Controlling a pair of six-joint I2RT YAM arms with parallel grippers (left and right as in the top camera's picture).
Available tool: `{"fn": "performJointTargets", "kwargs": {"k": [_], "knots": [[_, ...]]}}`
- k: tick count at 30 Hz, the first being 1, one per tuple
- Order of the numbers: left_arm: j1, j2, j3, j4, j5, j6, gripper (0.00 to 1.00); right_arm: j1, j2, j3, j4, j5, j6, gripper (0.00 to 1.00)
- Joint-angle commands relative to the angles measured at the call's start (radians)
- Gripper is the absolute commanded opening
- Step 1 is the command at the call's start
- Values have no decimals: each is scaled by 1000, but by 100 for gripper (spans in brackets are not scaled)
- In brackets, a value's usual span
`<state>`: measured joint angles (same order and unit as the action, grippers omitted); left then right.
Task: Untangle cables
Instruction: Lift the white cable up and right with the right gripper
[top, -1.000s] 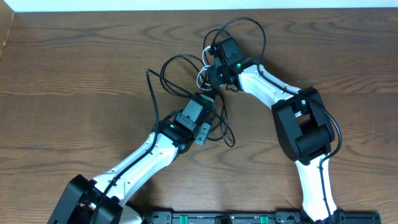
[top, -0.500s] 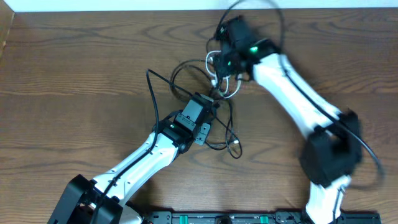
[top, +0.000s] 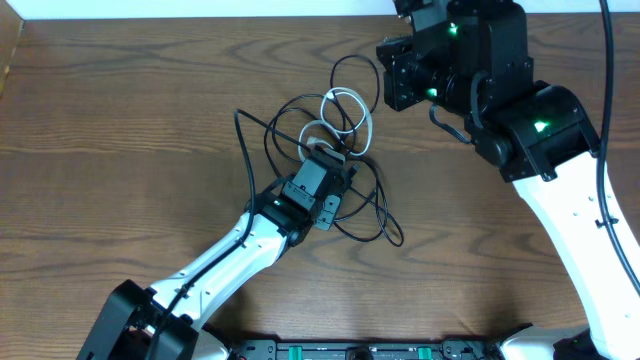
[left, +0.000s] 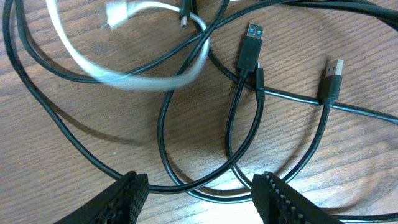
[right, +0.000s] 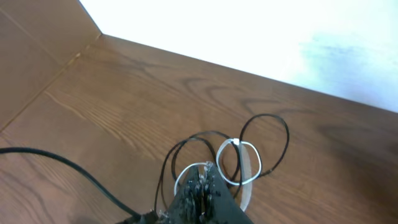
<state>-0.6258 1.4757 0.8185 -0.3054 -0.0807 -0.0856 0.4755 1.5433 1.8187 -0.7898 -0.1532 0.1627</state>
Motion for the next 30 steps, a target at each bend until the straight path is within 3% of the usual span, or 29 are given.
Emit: {"fn": "performJointTargets", "kwargs": {"k": [1,3,8,12,16,26,27,28,30], "knots": [[-2,30,4,2,-1,-6,59,-10,13,0,-39,33,-22,1],[-2,38,4,1,-1,-6,59,-9,55,-1,-85,72,-21,5],[-2,38,4,2,13,-6,64,-5,211,-2,-127,68,-42,53],[-2,38,4,-1,60,-6,65,4,371,-2,-141,40,-97,69],[-2,38,4,-7,73,-6,64,16,506,-2,-165,-5,-130,78],[20,38,4,-8,36,-7,64,52,652,-2,-191,-11,-191,77],[27,38,4,-9,36,-16,64,54,652,-2,-189,-11,-191,72],[34,38,4,-11,37,-27,64,55,652,-2,-185,-11,-191,60],[45,38,4,-15,37,-43,64,57,652,-2,-173,-11,-191,26]]}}
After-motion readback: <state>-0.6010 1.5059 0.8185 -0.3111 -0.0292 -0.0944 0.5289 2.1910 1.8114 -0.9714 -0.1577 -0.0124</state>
